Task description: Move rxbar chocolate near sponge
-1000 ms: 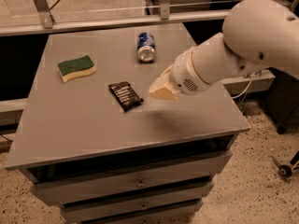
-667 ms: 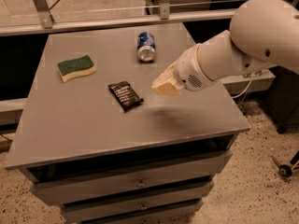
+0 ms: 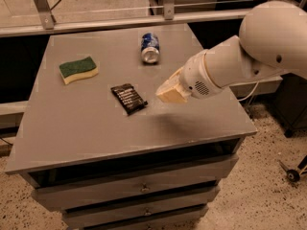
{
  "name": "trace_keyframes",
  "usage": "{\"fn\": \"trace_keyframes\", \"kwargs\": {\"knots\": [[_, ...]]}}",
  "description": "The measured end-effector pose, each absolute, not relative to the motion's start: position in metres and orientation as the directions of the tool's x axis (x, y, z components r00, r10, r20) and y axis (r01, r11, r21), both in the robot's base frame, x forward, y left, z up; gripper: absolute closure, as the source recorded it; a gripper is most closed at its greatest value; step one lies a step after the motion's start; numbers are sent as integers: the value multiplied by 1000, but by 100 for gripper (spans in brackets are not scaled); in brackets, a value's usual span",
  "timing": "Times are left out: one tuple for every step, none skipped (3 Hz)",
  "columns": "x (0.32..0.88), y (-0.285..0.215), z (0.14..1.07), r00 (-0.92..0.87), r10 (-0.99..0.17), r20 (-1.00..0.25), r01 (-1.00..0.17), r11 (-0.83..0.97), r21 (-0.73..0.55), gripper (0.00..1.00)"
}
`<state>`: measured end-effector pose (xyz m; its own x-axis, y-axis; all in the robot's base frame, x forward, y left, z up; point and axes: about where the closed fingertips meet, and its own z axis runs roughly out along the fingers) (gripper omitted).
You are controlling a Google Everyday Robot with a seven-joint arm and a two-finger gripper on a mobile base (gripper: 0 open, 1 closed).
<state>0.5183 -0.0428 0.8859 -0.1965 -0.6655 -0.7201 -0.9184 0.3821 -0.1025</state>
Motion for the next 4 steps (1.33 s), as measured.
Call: {"fn": "trace_keyframes", "kwargs": {"knots": [[514,-26,875,-234,-622,-747,-906,418,-64,30],[528,-7,864,-277,-557,-783,-868,494,-44,1],[535,2,859,-295,-523,-799,-851,525,-30,0],[545,14,852,-306,-487,-818,-839,544,-10,0]]}}
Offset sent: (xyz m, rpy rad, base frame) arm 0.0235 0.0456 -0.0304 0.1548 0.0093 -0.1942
